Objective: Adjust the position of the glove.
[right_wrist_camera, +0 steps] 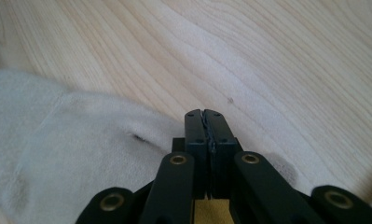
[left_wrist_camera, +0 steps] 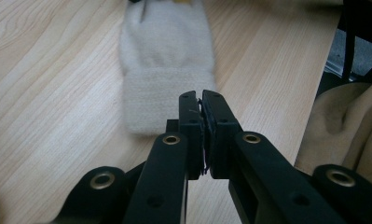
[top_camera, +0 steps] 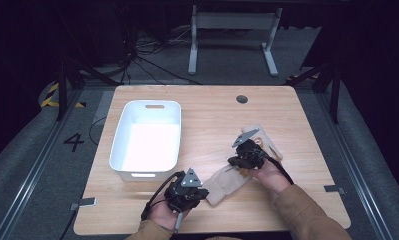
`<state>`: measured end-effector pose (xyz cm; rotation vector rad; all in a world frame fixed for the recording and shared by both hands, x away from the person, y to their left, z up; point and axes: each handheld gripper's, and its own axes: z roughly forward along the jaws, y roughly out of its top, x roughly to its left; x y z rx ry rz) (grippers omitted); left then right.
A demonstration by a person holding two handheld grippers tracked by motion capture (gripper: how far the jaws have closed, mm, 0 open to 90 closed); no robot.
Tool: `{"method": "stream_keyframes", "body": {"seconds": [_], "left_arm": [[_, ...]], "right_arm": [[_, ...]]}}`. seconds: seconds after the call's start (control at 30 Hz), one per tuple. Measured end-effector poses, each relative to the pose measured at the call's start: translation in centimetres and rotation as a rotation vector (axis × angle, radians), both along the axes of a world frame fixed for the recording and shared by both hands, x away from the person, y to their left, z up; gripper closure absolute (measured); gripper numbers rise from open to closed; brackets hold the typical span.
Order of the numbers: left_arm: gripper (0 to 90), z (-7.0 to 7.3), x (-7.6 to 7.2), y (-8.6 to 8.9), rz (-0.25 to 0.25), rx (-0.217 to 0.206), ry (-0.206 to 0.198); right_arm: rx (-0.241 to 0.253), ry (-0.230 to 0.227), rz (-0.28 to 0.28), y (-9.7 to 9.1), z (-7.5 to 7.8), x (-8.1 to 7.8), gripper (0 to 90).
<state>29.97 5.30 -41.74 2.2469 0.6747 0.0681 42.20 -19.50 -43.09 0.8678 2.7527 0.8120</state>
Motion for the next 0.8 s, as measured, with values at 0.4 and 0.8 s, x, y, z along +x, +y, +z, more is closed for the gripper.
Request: {"method": "stream_keyframes", "body": {"seconds": [0.4,0.8], "left_arm": [[87.0,0.0,0.5,-0.5,-0.019,-0.001,0.004],[86.9,0.1,1.0,-0.4,-0.006,-0.006,0.005]], "right_arm": [[-0.020,0.031,-0.007,-1.4,0.0,-1.8,89.7],[-0.025,0.063,-0.006,-2.4,0.0,-3.3,89.7]]}}
